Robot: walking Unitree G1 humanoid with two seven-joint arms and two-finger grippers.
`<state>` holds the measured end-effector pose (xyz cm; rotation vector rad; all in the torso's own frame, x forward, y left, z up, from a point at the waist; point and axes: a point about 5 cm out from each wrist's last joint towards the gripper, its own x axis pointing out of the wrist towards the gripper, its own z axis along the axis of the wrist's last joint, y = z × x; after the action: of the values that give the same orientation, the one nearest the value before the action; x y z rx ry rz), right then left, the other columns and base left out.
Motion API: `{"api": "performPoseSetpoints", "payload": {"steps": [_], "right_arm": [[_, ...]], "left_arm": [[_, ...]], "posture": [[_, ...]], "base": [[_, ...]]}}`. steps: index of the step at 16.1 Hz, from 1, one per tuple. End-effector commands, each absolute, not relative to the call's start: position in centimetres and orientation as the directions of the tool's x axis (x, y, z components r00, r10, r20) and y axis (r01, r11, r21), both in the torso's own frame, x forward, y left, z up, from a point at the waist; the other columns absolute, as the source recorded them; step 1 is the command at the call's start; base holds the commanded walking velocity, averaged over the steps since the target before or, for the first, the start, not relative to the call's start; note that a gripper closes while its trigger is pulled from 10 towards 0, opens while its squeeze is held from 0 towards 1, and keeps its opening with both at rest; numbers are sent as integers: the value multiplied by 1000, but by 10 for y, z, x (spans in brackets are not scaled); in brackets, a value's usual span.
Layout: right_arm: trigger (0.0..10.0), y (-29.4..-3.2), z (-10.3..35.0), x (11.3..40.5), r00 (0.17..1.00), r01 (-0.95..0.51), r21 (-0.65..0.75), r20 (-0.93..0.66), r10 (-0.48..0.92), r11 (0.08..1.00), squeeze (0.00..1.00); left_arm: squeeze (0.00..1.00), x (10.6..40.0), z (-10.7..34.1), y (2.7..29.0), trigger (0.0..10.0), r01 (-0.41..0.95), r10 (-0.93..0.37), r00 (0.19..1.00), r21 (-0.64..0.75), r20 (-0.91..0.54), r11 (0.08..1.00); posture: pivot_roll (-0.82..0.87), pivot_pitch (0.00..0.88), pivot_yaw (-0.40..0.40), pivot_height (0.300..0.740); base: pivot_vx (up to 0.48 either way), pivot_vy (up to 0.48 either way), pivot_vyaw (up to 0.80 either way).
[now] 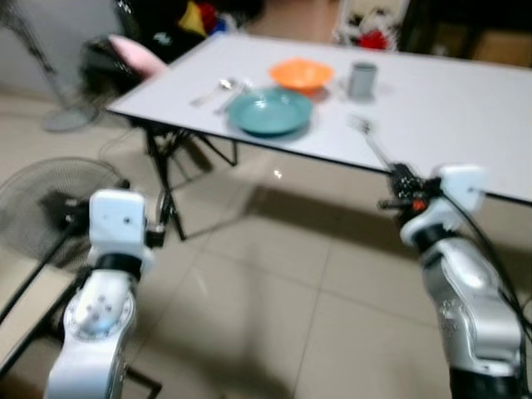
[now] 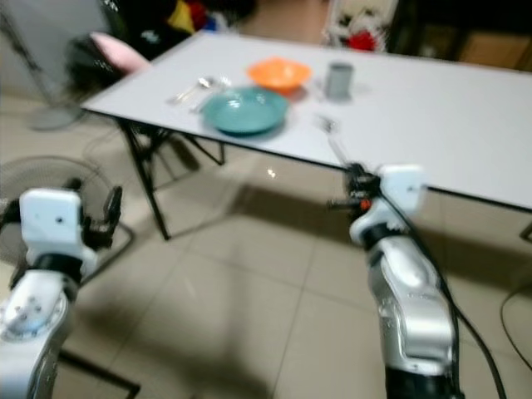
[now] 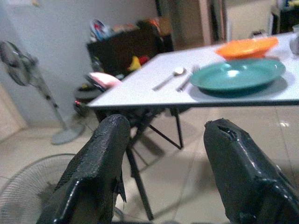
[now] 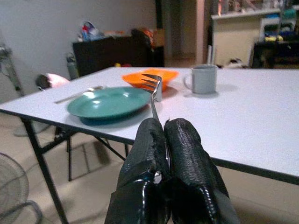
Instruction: Setting the table
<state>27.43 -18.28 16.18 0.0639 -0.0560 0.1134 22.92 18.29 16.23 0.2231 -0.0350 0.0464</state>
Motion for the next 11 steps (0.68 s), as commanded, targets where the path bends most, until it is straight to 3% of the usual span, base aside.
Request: {"api": "performPoseSetpoints", "payload": {"steps": [1, 11], "right_arm": [[10000, -196, 166, 273, 995, -63, 45, 81, 59, 997, 0], [10000, -214, 165, 259, 997, 15, 19, 78, -16, 1000, 0]], "left_arm": [[0, 231, 165, 175, 10000, -11, 1, 999, 213, 51, 977], [0, 236, 155, 161, 10000, 54, -62, 998, 186, 33, 981]], "posture": [[-118, 15, 42, 740], [-163, 0, 66, 740]], "base": [[356, 0, -800], [357, 0, -800]]}}
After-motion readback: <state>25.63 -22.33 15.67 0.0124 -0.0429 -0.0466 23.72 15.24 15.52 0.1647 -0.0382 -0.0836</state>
